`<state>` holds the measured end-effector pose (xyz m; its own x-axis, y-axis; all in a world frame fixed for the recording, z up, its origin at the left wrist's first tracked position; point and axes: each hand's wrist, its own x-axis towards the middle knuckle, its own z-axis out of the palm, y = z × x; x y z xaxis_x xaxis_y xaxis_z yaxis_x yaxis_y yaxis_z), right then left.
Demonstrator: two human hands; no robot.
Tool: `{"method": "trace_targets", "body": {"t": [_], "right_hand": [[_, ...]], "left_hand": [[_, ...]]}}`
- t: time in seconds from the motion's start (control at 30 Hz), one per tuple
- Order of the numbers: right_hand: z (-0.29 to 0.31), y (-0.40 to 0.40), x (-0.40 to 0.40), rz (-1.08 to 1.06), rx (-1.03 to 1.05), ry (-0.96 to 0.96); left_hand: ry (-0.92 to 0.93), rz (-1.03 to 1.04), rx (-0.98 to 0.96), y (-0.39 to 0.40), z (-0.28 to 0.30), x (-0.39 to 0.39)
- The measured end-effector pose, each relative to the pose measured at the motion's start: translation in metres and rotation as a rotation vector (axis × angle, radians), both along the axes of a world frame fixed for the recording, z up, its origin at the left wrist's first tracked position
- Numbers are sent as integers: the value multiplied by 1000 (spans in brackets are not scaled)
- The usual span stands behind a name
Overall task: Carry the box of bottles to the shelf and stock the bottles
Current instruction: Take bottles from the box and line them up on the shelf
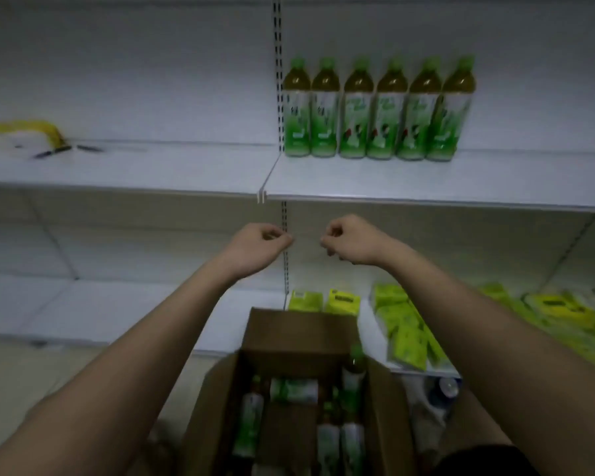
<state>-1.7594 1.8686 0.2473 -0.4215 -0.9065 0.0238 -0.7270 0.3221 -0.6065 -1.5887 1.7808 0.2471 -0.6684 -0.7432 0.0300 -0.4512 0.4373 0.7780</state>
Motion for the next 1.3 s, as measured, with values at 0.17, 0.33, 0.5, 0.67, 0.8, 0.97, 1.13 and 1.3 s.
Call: {"method": "trace_targets", "body": {"t": [0.17, 0.33, 0.5, 0.67, 0.8, 0.97, 1.13, 1.3], "right_hand": [[-98, -2, 38, 48, 147, -132], [-208, 17, 64, 79, 308, -292], [-330, 72, 66, -135, 551, -429], [-380, 83, 69, -14, 770, -453], [-400, 61, 76, 10, 725, -528], [-445, 54, 91, 61, 792, -546], [-483, 32, 108, 122, 771, -486], [-516, 8, 126, 269, 852, -342]], "left_hand": [[-61, 86, 168, 13, -89, 26], [-145, 203, 363, 34, -207, 61], [-388, 269, 476, 36, -293, 83], [-537, 279, 543, 31, -357, 78], [-542, 293, 606, 28, -393, 75], [-533, 326, 706, 11, -423, 73], [-506, 380, 760, -7, -448, 65], [-510, 302, 802, -1, -470, 68]]}}
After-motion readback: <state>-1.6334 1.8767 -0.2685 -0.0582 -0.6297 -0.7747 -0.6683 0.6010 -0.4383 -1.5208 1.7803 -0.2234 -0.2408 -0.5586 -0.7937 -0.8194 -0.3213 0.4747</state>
